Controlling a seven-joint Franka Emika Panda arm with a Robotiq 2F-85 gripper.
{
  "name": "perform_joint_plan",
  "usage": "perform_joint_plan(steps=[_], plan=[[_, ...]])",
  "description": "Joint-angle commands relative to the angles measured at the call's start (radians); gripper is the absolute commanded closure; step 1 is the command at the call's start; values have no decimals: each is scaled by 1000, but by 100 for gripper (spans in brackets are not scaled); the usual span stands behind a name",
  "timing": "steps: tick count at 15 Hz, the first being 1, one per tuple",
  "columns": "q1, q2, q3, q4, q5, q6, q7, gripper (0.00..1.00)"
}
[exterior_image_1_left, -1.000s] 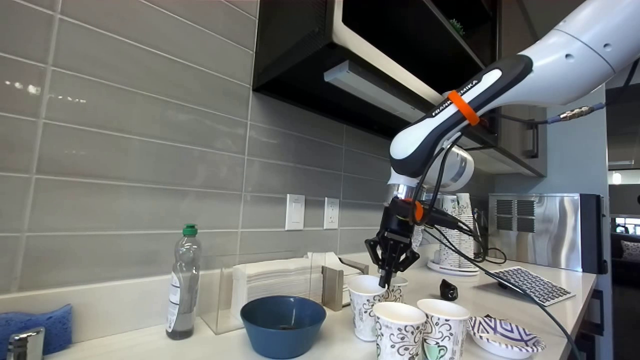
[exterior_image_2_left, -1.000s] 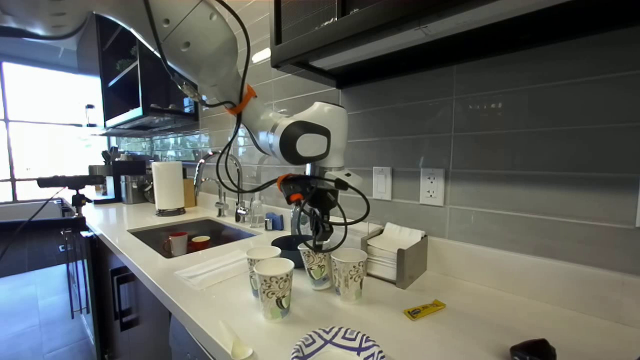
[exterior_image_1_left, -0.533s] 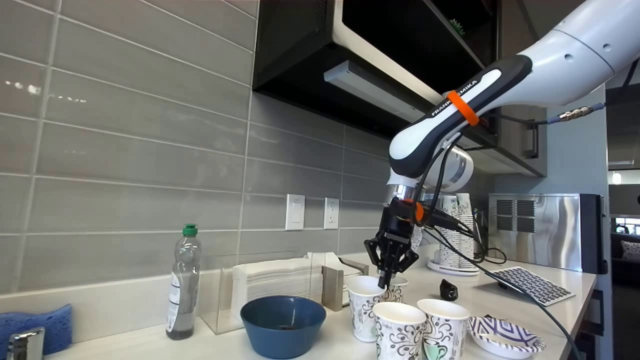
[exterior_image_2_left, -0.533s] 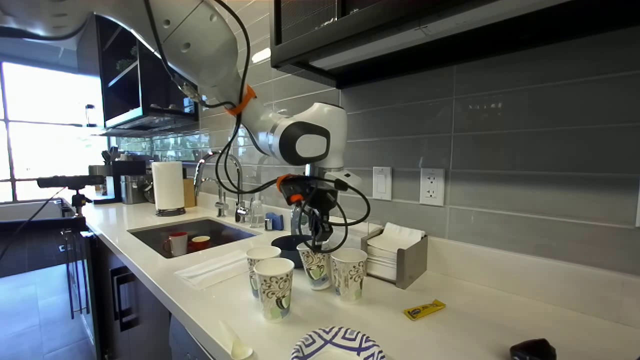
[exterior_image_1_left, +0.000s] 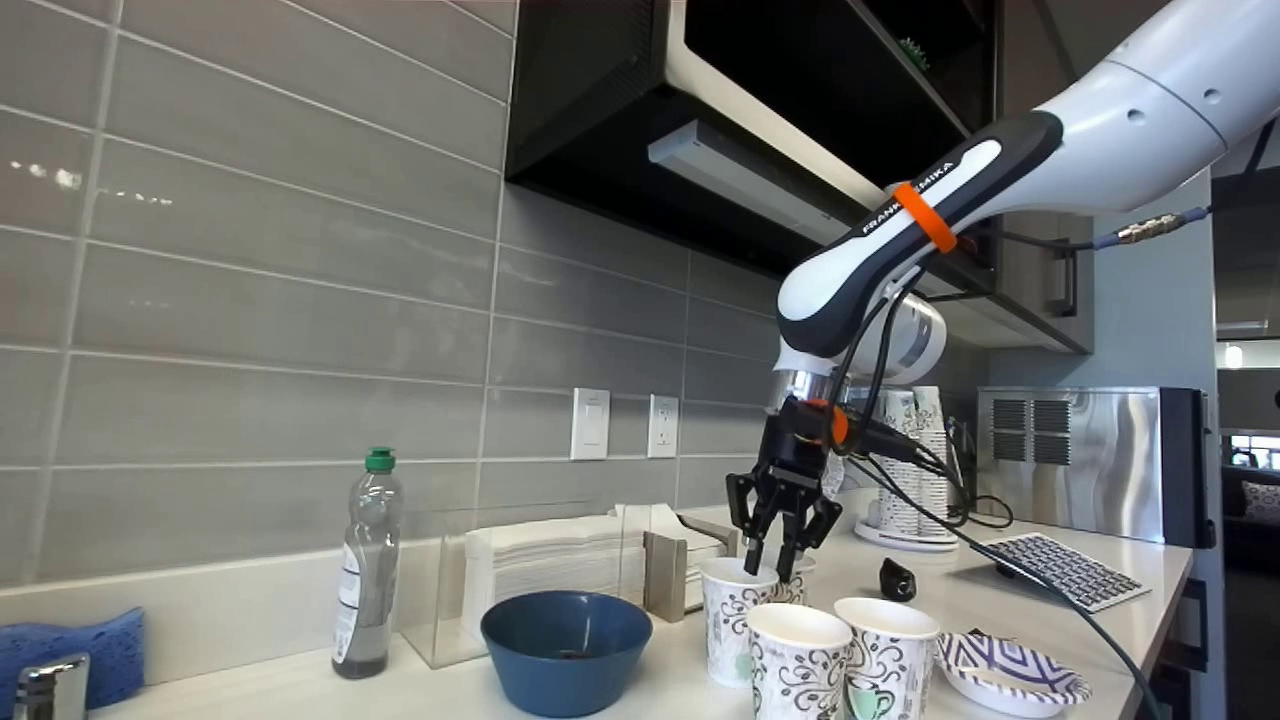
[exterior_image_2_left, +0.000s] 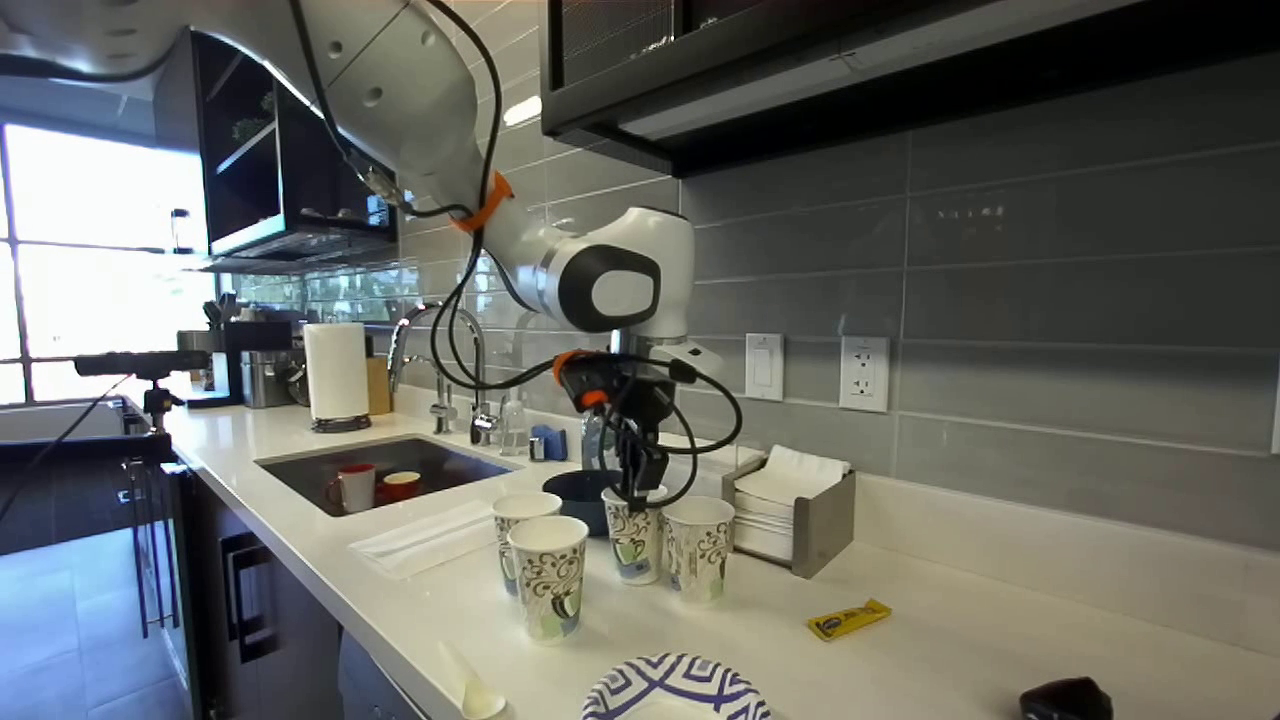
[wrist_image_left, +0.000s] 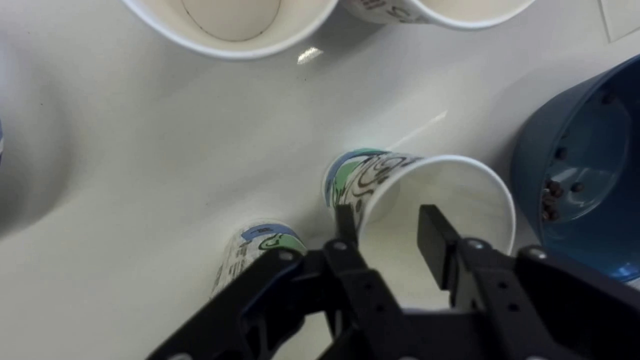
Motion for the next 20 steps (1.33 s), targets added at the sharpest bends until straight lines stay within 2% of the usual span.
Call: perform_joint_plan(steps=[1,2,4,5,6,10,11,20], plan=[[-8,4,8,10,15,-3,-23,29],[-8,4,8,10,15,-3,-23,36],[-8,3,8,9,14,-5,-25,39],[-8,2,7,8,13,-5,-25,61],[-8,1,7,8,11,-6,-25,64],[-7,0,7,7,10,-8,-23,94],[-7,0,7,7,8,-7,-22,98],[-9,-1,5,6,9,-5,-21,99]])
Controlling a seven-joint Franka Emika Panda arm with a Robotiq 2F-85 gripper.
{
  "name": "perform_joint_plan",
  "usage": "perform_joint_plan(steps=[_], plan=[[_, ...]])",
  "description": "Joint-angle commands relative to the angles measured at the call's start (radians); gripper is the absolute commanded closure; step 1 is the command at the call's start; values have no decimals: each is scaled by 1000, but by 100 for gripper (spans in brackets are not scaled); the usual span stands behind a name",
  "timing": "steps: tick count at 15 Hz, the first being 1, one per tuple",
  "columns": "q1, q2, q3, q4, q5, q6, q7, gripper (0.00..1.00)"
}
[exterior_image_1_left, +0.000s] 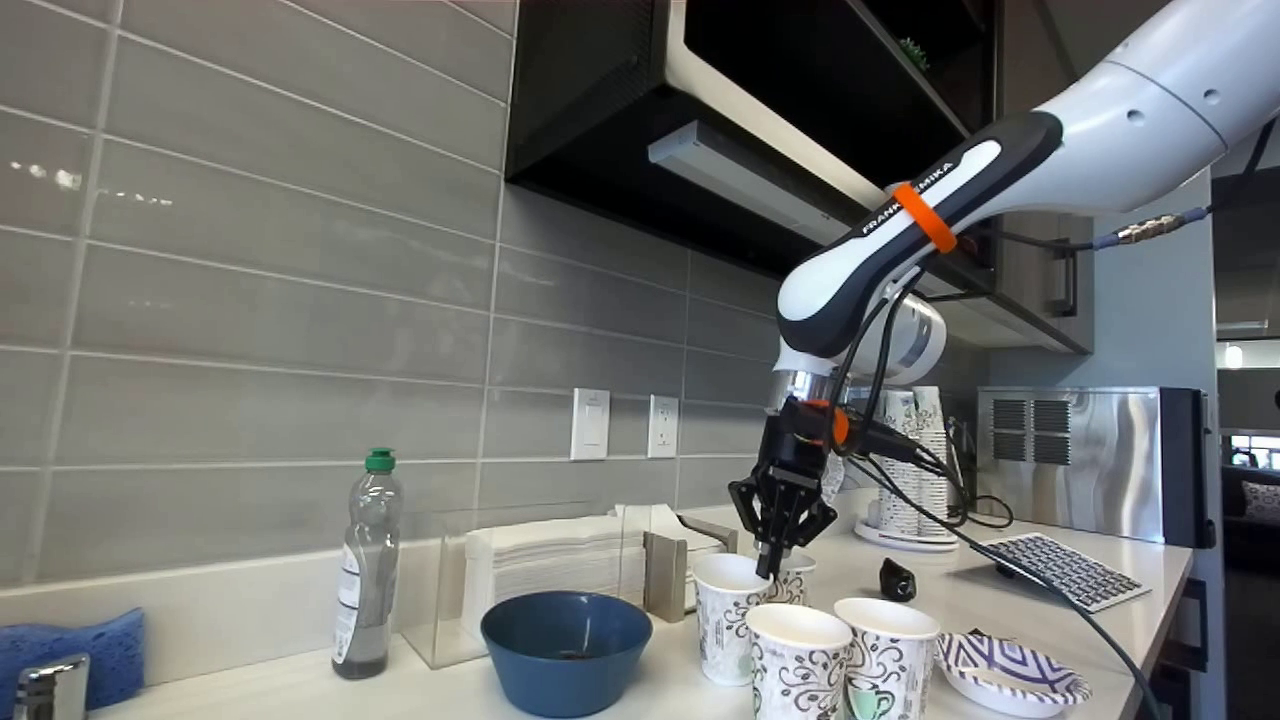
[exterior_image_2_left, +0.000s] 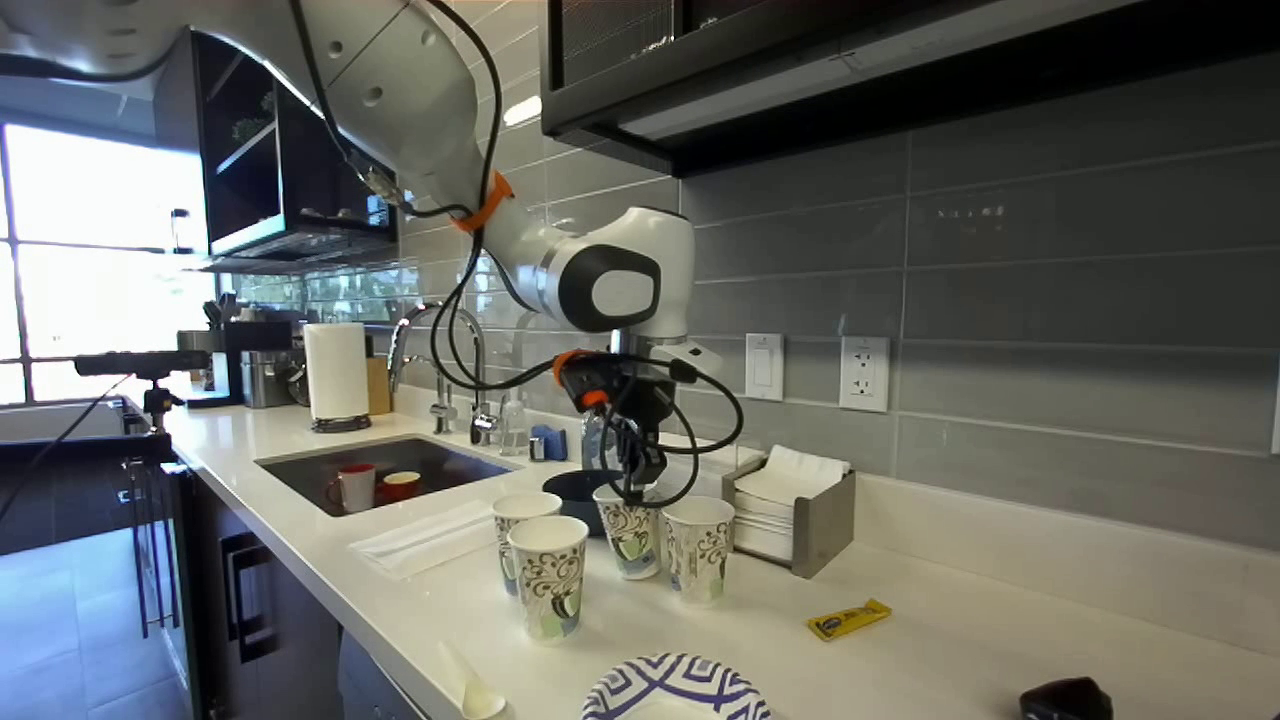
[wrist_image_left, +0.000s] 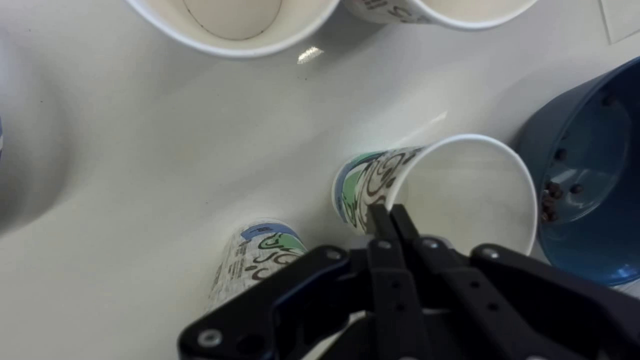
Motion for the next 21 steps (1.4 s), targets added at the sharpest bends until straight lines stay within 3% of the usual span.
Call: perform_joint_plan(steps=[1,17,18,19,21], plan=[[-9,-2,5,6,10,-5,-14,99],[-14,19,4,29,22,-2,-24,99],[-15,18,3,29,21,-4,-21,72],[-16,16,2,27,19,-4,-22,71],[-17,13,1,25,17,-3,-23,58]])
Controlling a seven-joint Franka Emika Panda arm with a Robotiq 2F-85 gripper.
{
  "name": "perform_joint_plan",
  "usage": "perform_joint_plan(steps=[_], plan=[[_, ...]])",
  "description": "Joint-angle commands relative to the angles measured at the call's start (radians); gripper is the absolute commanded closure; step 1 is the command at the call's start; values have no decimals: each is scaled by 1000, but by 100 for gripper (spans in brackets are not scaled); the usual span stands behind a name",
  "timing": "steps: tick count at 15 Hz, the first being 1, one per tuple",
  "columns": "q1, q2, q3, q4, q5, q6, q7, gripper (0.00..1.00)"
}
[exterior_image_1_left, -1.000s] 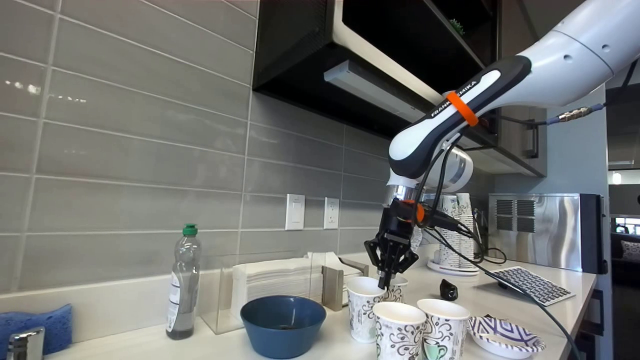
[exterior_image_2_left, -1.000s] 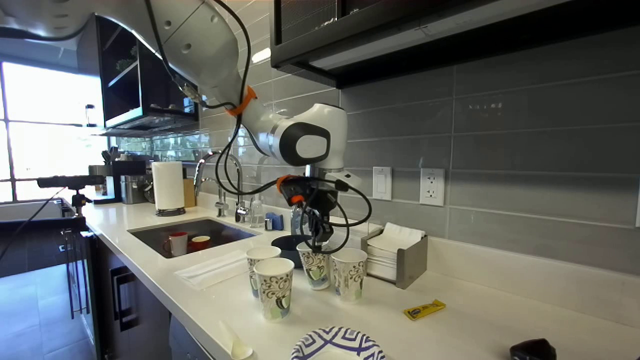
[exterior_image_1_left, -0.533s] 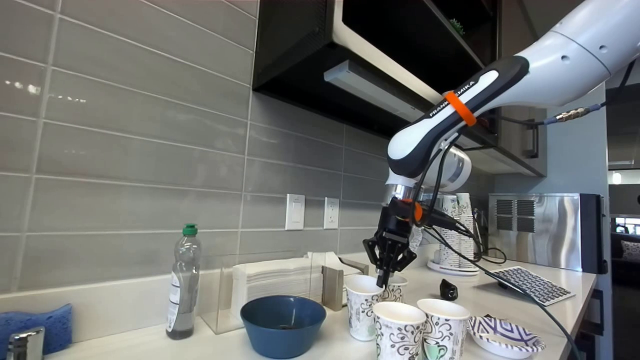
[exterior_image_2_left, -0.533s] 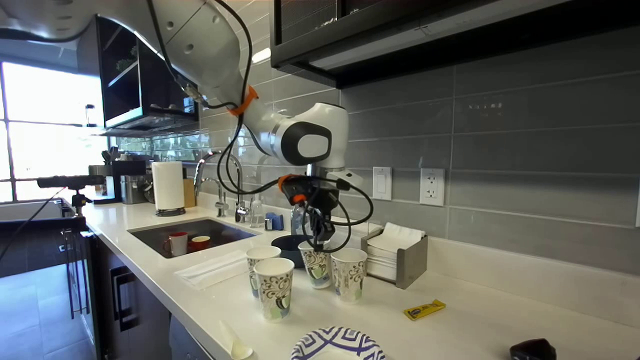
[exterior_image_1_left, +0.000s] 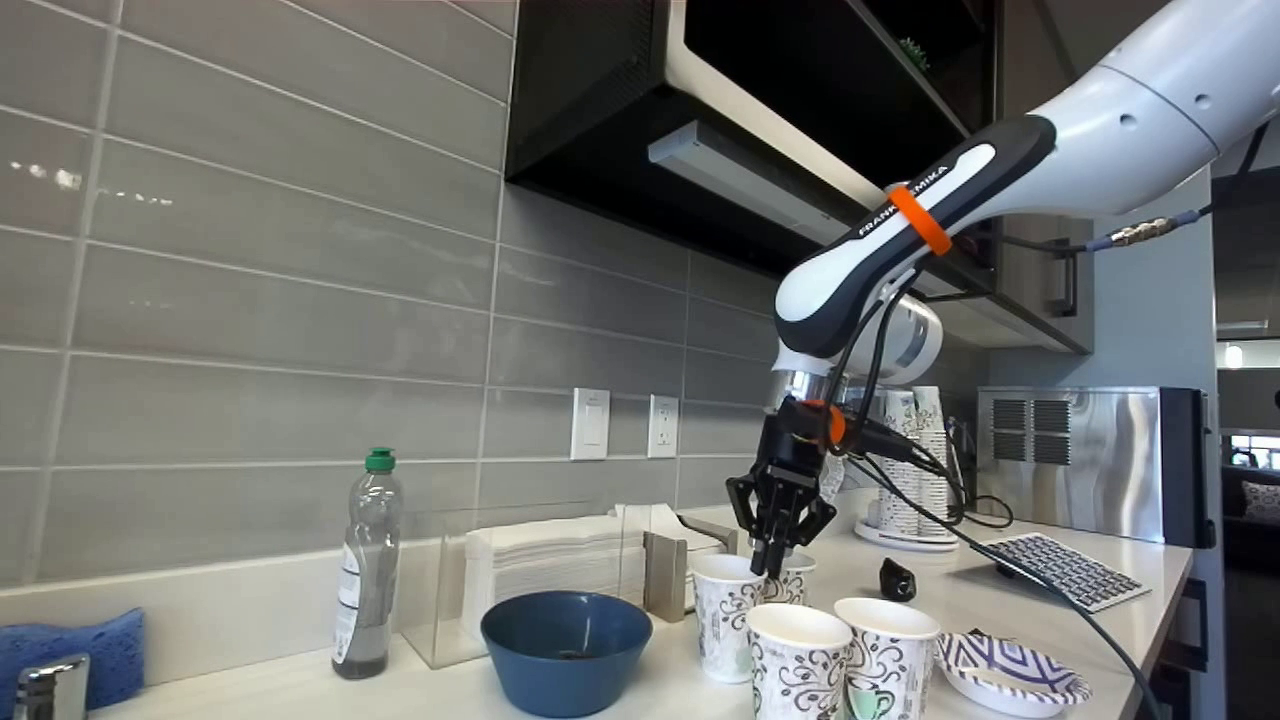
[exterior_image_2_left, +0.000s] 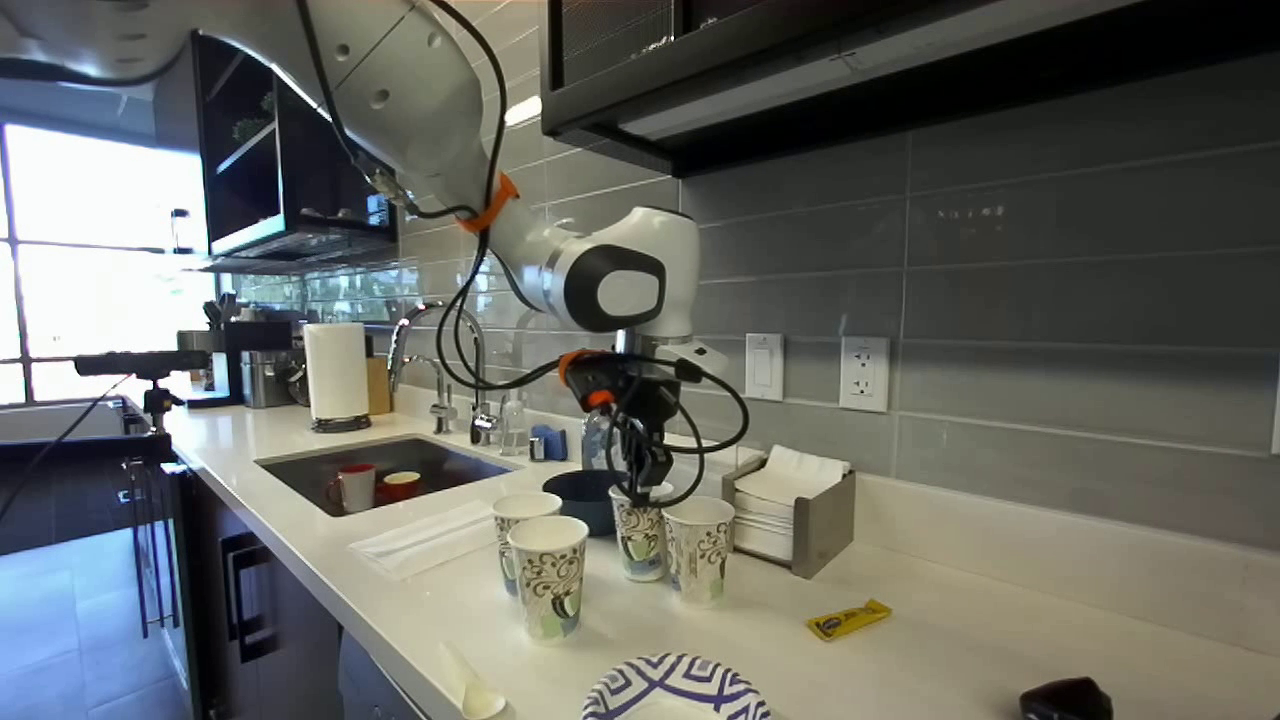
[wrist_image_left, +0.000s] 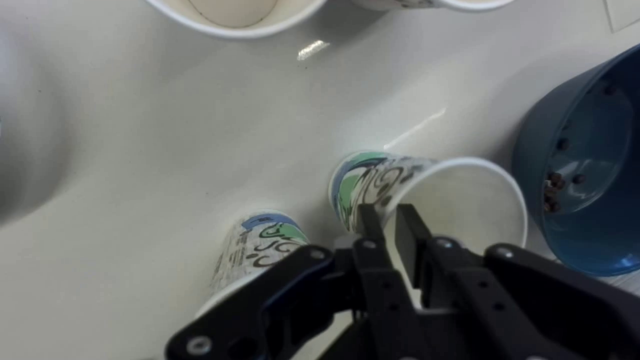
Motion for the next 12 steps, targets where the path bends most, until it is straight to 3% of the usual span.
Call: perform_joint_plan(steps=[1,8,12], plan=[[-13,-2,3,8,18,-4,-24,52],[-14,-15,5,-6,16,-3,-32,3],[0,-51,9,-15,-32,-29,-3,0]])
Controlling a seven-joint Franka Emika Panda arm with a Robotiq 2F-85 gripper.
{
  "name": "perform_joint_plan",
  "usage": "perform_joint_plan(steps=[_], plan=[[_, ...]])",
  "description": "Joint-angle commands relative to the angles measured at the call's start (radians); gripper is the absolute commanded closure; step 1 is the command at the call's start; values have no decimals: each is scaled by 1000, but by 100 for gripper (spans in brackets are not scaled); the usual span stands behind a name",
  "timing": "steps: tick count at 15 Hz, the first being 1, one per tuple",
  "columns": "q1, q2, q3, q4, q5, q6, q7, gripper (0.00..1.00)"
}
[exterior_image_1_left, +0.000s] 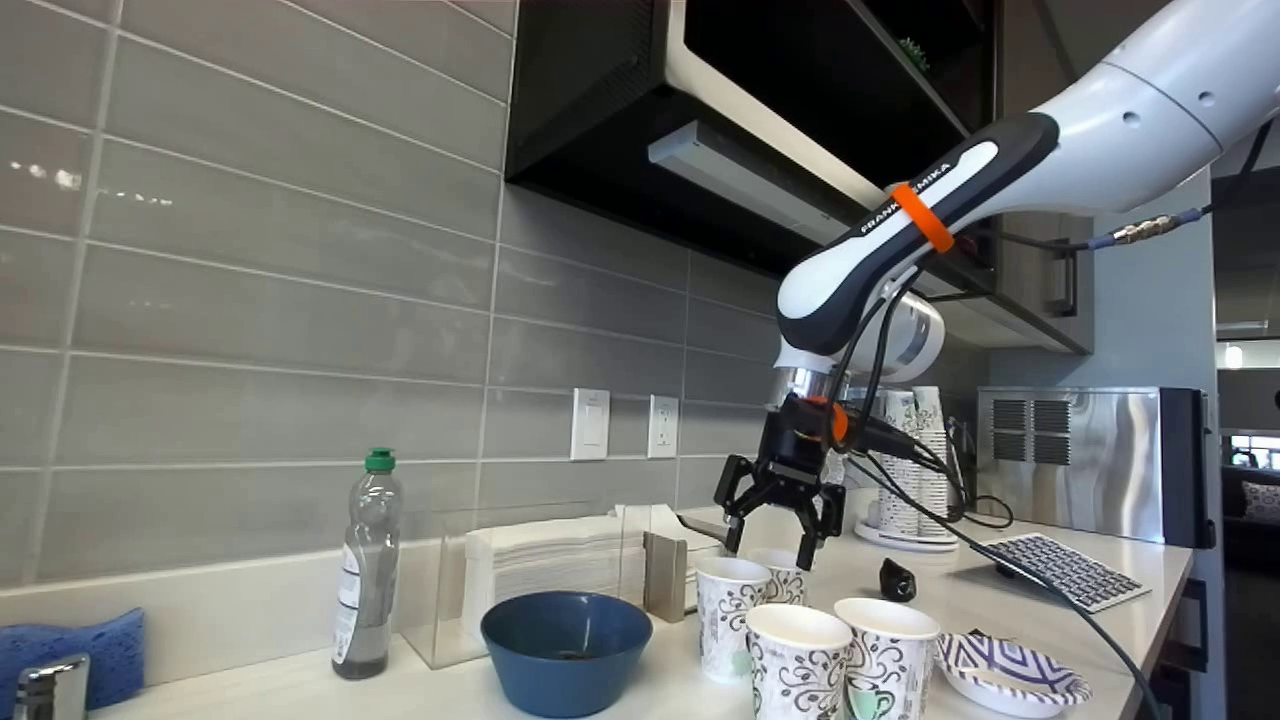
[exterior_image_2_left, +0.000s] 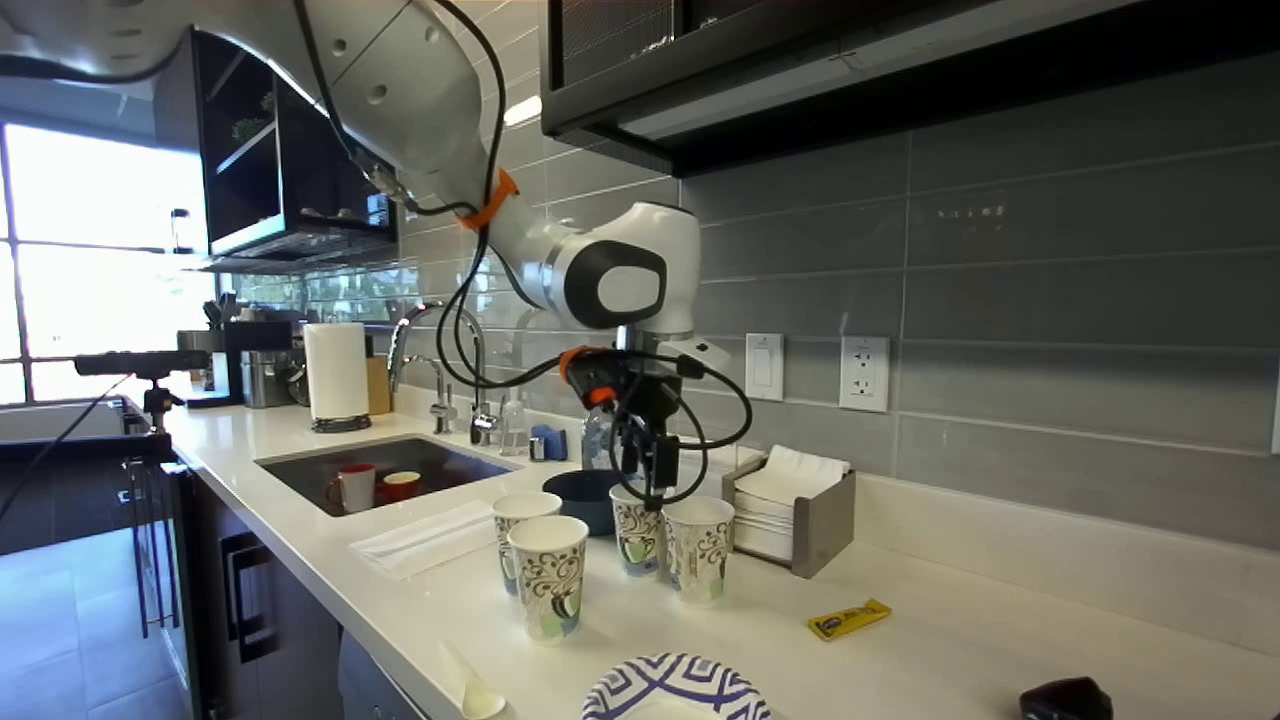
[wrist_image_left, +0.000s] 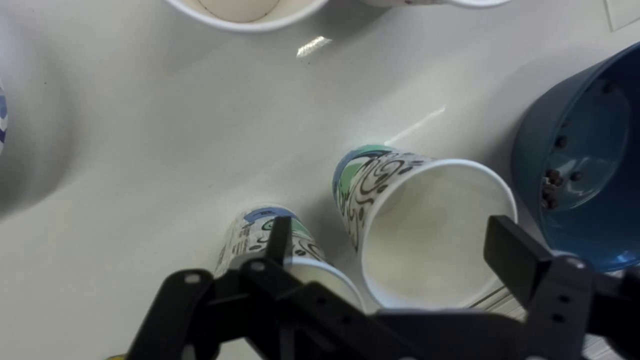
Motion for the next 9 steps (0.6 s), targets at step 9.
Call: perform_joint_plan(steps=[9], plan=[[39,-164,49,-43,-217,-222,40,0]])
